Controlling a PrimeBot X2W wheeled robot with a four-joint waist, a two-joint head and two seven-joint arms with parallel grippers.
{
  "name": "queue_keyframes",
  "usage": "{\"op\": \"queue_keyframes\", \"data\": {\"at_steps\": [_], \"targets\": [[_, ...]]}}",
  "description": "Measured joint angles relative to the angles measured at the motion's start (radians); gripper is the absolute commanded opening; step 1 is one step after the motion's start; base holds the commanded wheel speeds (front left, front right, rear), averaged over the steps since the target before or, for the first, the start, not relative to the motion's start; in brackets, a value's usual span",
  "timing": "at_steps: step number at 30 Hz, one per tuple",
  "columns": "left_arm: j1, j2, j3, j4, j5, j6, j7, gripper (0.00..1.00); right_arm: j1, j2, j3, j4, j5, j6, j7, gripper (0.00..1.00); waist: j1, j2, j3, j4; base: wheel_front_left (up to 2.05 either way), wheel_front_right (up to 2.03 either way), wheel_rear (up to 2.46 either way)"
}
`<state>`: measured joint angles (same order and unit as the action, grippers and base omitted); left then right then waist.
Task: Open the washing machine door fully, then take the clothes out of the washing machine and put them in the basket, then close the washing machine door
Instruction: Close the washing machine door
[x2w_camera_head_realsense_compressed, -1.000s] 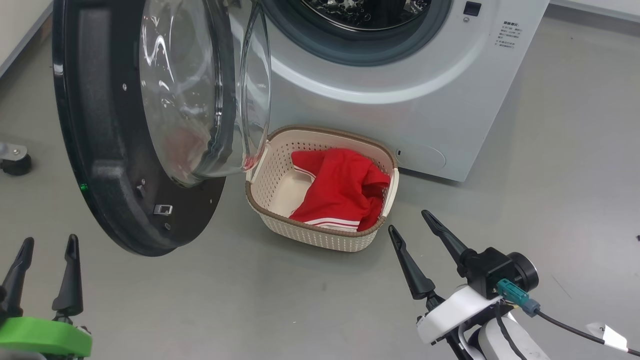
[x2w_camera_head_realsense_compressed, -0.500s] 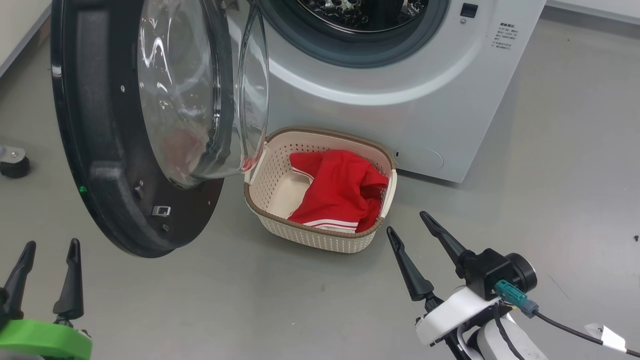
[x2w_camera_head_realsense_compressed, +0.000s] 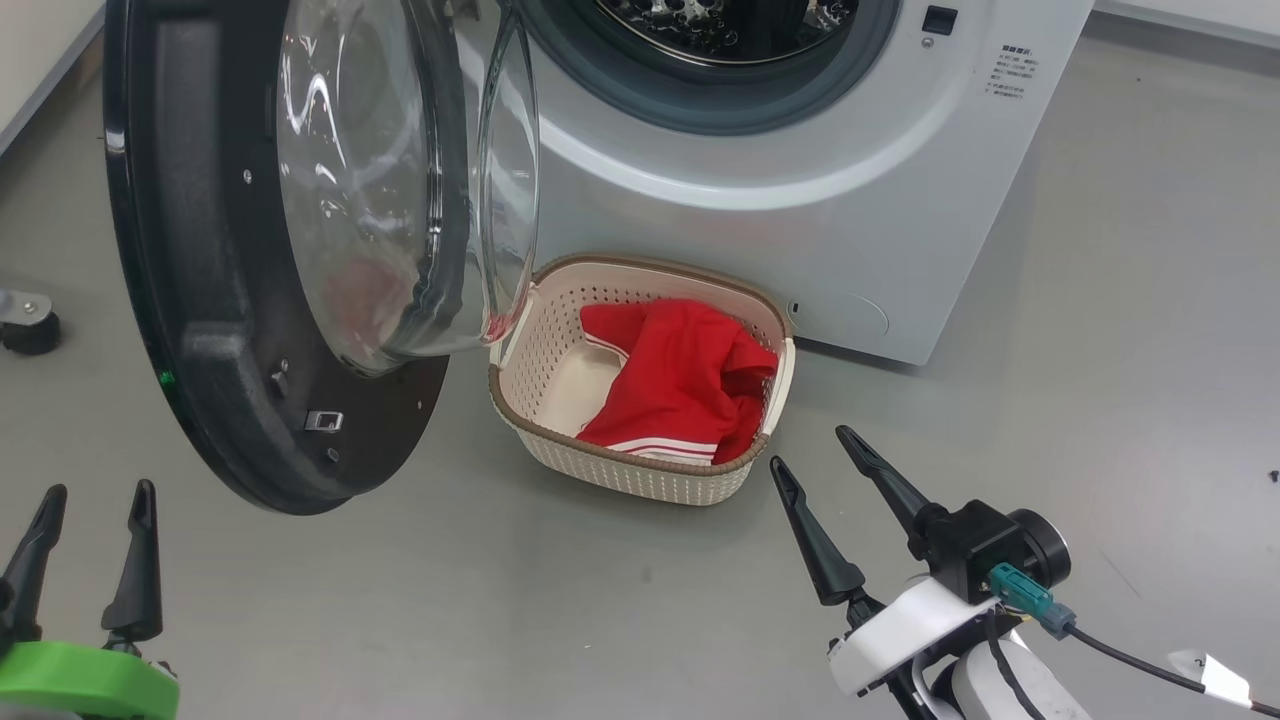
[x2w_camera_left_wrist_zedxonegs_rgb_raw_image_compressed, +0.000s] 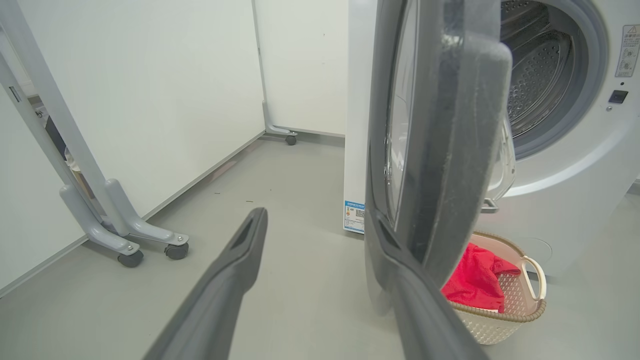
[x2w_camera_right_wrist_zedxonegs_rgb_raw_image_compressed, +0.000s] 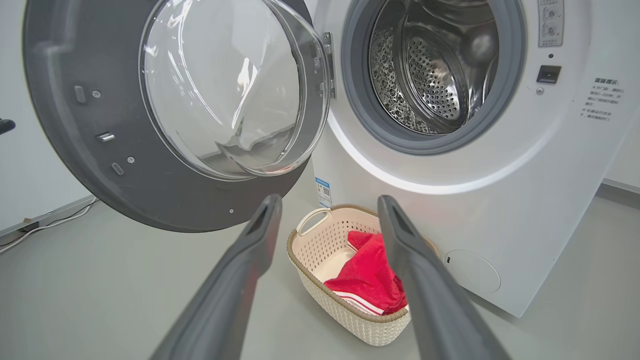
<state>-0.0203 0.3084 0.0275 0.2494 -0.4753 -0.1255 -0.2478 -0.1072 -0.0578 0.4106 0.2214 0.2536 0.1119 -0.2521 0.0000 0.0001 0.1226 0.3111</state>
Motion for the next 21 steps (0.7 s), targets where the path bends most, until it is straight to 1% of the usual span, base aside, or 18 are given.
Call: {"op": "queue_keyframes", "data": {"at_steps": [3, 4, 5, 14, 18, 21], "targets": [[0.0, 0.001, -0.002, 0.0, -0.002, 0.0, 0.0, 1.0, 0.001, 0.0, 0.001, -0.003, 0.0, 0.0, 0.0, 1.0, 0.0, 0.0, 0.004, 0.0, 0.0, 0.0, 0.0], [0.0, 0.002, -0.004, 0.0, -0.008, 0.0, 0.0, 0.36, 0.001, 0.0, 0.001, -0.005, 0.0, 0.0, 0.0, 1.0, 0.0, 0.0, 0.007, 0.0, 0.0, 0.0, 0.0], [-0.001, 0.002, -0.006, 0.0, -0.01, 0.0, -0.001, 0.0, 0.001, 0.0, 0.001, -0.005, 0.0, 0.0, 0.0, 1.0, 0.0, 0.0, 0.009, 0.0, 0.0, 0.0, 0.0], [-0.005, 0.006, -0.001, 0.003, -0.02, 0.0, -0.001, 0.0, 0.001, 0.0, -0.002, -0.005, 0.0, -0.001, 0.0, 1.0, 0.0, 0.0, 0.02, 0.0, 0.0, 0.0, 0.0], [-0.03, 0.008, 0.022, 0.005, -0.068, 0.0, -0.001, 0.0, 0.0, 0.0, -0.005, -0.005, 0.0, -0.001, 0.0, 1.0, 0.0, 0.0, 0.023, 0.0, 0.0, 0.0, 0.0], [-0.056, -0.008, 0.058, 0.006, -0.161, 0.0, 0.012, 0.0, 0.0, 0.0, -0.005, -0.005, 0.0, -0.001, 0.0, 1.0, 0.0, 0.0, 0.024, 0.001, 0.0, 0.0, 0.0]]}}
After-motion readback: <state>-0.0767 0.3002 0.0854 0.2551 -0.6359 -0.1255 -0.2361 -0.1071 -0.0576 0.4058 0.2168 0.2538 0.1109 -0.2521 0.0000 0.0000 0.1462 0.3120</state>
